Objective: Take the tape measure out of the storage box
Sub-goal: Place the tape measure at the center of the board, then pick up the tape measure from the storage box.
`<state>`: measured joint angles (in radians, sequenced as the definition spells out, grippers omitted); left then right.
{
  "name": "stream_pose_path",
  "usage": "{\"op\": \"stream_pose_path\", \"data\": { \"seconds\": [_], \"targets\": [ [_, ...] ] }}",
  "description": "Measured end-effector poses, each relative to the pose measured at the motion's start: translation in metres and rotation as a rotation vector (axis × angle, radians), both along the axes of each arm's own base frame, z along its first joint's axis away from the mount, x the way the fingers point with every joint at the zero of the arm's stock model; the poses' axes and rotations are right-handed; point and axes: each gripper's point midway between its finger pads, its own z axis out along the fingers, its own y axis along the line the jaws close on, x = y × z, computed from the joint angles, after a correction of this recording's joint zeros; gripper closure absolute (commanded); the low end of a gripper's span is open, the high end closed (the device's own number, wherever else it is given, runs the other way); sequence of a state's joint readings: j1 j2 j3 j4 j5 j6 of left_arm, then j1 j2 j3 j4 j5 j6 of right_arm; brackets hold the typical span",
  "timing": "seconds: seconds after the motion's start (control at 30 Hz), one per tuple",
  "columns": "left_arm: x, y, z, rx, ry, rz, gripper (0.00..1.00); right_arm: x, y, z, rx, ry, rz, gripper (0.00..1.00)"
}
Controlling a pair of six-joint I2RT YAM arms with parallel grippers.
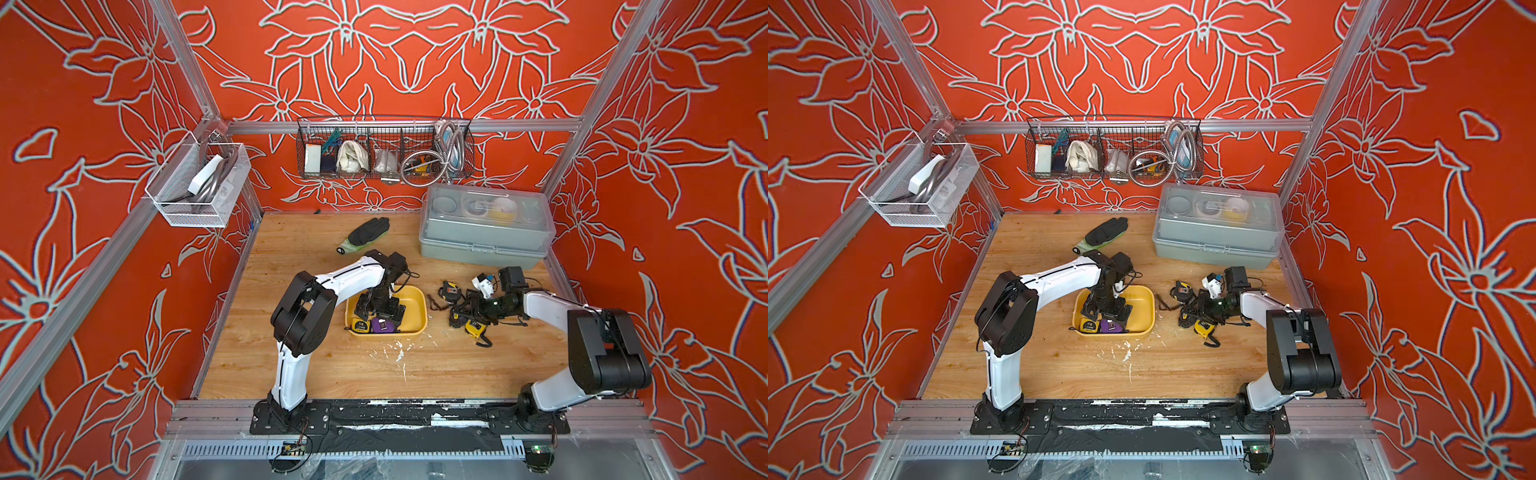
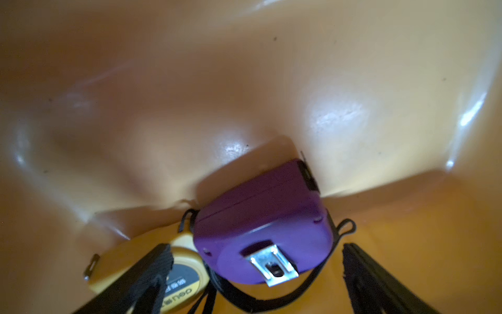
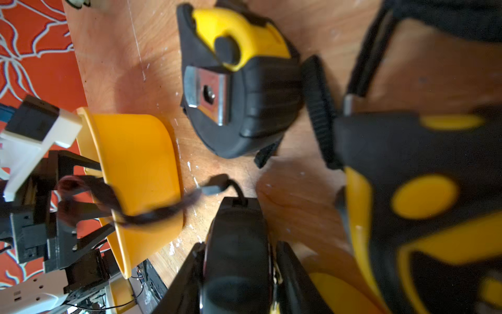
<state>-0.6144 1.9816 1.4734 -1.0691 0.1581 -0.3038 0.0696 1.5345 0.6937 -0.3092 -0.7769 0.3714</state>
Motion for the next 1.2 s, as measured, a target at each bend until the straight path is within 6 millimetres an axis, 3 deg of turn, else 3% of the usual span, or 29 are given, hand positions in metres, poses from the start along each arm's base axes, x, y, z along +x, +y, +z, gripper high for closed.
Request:
{"op": "stream_pose_path", "data": {
  "seconds": [0.17, 0.37, 0.43, 0.47, 0.7, 1.0, 1.2],
  "targets": [
    [-0.001, 0.000, -0.002, 0.003, 0.006, -0.003, 0.01, 0.001, 0.000, -0.002, 0.018, 0.011, -0.004, 0.69],
    [-0.001, -0.001, -0.003, 0.003, 0.008, -0.002, 0.07, 0.004, 0.003, 0.002, 0.036, -0.006, 0.011, 0.24],
    [-0.001, -0.001, -0.004, 0.003, 0.011, -0.003, 0.08, 0.004, 0.002, 0.003, 0.028, -0.015, 0.014, 0.04],
    [-0.001, -0.001, -0.005, 0.003, 0.012, -0.003, 0.08, 0.004, 0.003, 0.005, 0.033, -0.020, 0.019, 0.00],
    [-0.003, -0.002, -0.013, 0.012, 0.031, -0.003, 0.12, 0.009, -0.005, 0.026, -0.021, -0.082, 0.005, 0.00],
    [-0.003, 0.000, -0.013, 0.026, 0.038, -0.003, 0.30, 0.024, -0.013, 0.095, -0.076, -0.305, -0.012, 0.00],
    [0.000, -0.001, -0.012, 0.032, 0.030, -0.003, 0.40, 0.019, -0.011, 0.103, -0.059, -0.344, -0.004, 0.00]
  ]
}}
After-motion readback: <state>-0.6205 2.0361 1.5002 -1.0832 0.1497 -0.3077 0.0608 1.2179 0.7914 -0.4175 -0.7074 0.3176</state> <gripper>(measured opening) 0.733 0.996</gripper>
